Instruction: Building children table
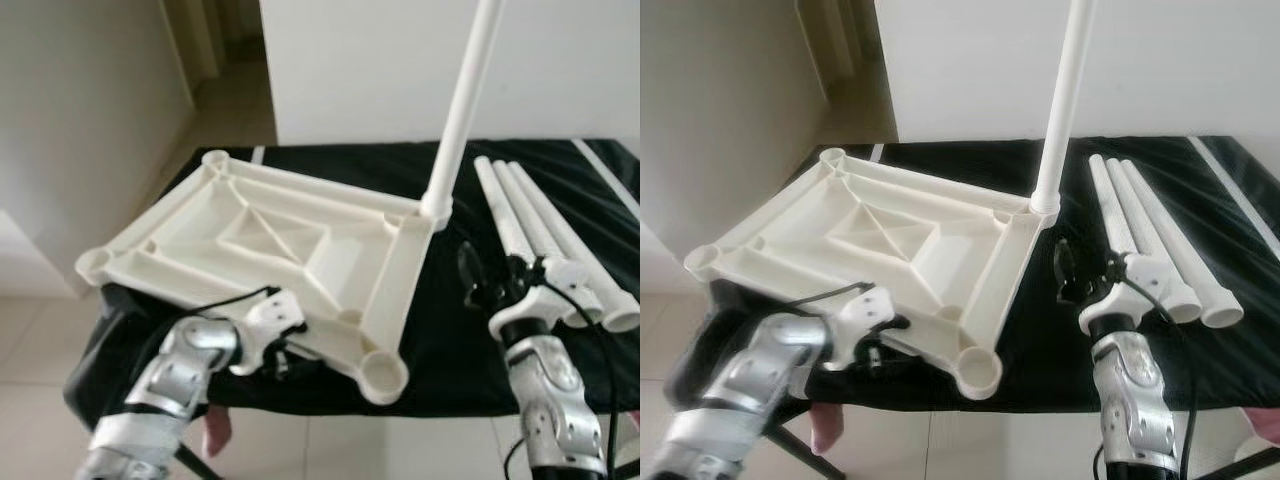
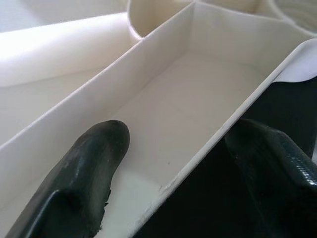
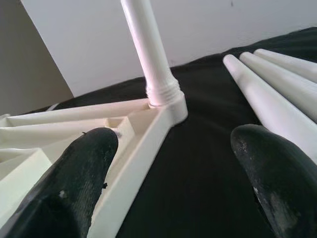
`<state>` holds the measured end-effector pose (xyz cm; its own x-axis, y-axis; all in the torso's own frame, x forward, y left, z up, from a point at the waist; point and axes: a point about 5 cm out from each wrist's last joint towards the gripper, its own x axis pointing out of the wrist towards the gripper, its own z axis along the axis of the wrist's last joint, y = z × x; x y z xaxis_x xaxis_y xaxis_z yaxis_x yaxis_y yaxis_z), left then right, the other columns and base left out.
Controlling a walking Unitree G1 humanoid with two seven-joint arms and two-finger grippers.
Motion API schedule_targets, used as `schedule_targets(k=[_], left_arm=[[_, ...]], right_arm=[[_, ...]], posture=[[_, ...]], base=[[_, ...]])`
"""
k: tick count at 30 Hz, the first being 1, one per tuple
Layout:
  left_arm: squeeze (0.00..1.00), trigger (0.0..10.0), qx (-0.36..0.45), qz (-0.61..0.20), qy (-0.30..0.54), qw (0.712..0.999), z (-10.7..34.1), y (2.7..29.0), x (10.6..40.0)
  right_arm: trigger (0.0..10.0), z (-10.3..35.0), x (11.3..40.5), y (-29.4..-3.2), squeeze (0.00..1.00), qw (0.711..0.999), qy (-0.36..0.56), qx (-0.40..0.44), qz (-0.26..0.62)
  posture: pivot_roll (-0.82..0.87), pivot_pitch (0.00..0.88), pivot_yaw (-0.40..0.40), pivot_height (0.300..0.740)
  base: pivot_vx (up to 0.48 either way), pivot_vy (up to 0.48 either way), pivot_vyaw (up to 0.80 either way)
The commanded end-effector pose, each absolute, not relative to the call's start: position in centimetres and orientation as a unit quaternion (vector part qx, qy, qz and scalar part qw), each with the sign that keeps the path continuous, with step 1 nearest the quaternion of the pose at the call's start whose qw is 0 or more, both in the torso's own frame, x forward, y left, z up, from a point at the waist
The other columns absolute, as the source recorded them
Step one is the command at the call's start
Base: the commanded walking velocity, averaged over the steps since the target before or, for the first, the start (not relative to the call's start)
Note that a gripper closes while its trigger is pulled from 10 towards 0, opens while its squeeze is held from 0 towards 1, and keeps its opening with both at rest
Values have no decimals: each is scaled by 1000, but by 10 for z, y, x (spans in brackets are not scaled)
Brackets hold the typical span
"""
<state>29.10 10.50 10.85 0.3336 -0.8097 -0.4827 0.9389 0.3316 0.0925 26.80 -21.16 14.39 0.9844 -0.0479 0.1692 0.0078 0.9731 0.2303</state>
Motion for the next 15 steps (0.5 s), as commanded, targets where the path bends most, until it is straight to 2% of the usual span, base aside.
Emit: schedule_targets(k=[1,5,10,15], left_arm=[[0,10000,202,-388,162,884,108,116,307],[0,10000,176,-360,134,906,118,100,314],[0,10000,171,-357,120,911,121,86,313],[0,10000,182,-363,76,911,128,70,310]], right_arm=[[10000,143,268,-212,0,990,-85,111,-17],[10000,144,269,-212,0,990,-85,110,-17],[10000,144,270,-211,0,991,-86,105,-18],[10000,145,272,-216,0,993,-91,66,-39]], posture=[[22,0,32,740],[20,0,35,740],[17,0,36,740],[9,0,40,740]], base=[[0,0,0],[0,0,0],[0,0,0],[0,0,0]])
